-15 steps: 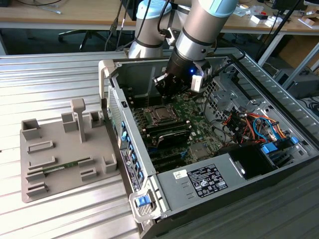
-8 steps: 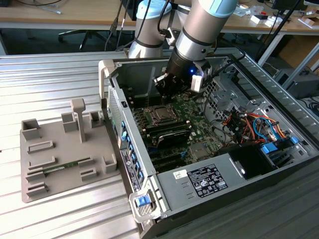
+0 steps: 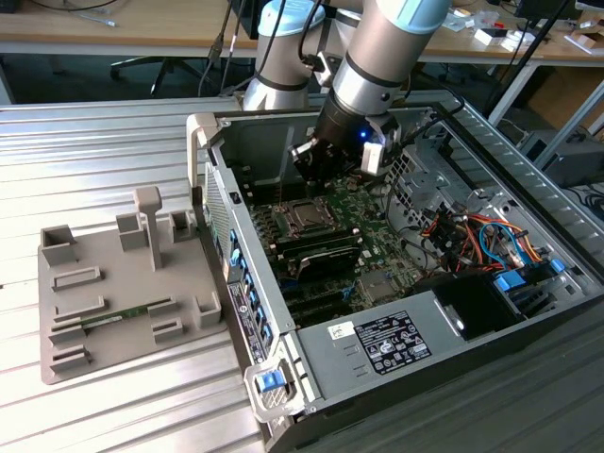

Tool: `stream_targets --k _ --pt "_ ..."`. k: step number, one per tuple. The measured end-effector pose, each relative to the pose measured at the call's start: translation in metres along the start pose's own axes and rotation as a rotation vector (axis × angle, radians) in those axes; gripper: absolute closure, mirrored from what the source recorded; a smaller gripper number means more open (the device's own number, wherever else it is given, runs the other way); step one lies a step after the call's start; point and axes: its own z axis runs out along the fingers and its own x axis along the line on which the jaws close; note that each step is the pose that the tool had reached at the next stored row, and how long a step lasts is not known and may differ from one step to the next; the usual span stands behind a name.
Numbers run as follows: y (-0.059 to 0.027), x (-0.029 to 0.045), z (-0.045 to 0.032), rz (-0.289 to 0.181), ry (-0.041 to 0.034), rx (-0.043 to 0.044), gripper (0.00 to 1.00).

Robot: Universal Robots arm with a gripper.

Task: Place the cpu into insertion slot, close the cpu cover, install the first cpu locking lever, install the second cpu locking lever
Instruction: 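Install the first cpu locking lever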

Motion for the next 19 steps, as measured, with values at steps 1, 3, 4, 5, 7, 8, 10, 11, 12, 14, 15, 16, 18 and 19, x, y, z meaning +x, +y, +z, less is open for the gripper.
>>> stream_targets --k 1,3,4,5,7,8,10,11,12,14,15,16,18,19 --pt "0.0 0.0 0.0 0.0 -0.0001 -0.0036 0.89" --pt "0.0 0.0 0.0 -0.001 -0.0002 -0.0079 0.89" --pt "0.0 0.0 0.0 -0.001 -0.0002 -0.0089 0.89" --pt "0.0 0.0 0.0 -0.001 -0.0002 -0.0094 0.89" --pt "0.0 0.0 0.0 -0.001 -0.0002 -0.0099 0.89" --pt "0.0 0.0 0.0 -0.001 -0.0002 -0.0106 0.89" --pt "0.0 0.0 -0.0002 -0.001 -0.0003 -0.0138 0.89" --pt "0.0 0.0 -0.0002 -0.002 -0.0004 -0.0189 0.89" --pt "0.0 0.0 -0.0002 -0.002 -0.0004 -0.0192 0.89" --pt "0.0 0.0 -0.0002 -0.002 -0.0003 -0.0198 0.89" --pt "0.0 0.0 -0.0002 -0.002 -0.0004 -0.0204 0.89" --pt "0.0 0.0 -0.0004 -0.002 -0.0005 -0.021 0.89" --pt "0.0001 0.0 -0.0004 -0.002 -0.0005 -0.0211 0.89" --pt "0.0 0.0 -0.0004 -0.002 -0.0005 -0.0211 0.89"
